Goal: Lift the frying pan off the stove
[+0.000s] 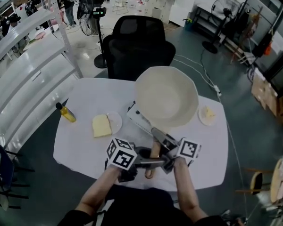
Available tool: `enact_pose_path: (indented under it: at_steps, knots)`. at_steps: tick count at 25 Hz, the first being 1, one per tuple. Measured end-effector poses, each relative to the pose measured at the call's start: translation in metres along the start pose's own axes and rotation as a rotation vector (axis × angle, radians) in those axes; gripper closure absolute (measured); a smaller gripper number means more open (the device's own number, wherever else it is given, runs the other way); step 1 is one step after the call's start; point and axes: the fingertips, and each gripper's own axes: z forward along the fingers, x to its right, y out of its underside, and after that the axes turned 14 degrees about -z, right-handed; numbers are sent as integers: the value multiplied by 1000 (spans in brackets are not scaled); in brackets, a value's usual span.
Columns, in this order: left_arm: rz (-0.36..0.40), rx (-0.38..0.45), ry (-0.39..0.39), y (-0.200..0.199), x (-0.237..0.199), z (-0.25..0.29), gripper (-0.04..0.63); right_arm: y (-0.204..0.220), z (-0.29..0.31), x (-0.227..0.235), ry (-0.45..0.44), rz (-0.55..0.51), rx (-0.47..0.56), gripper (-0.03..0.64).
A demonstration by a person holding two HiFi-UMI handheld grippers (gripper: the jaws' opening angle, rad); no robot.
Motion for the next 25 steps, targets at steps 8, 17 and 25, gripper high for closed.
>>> enact_pose_path:
  at_steps: [8, 17, 25]
  knots:
    - [-6, 40, -26, 15, 5, -17, 413, 21, 13, -21, -43, 5, -48, 356]
    - [-18, 179, -81, 26, 9, -53, 411, 50, 50, -60, -177, 37, -120, 357]
    - [-27, 291, -153, 42, 12, -93, 410, 89, 79, -84, -208, 21, -251, 357]
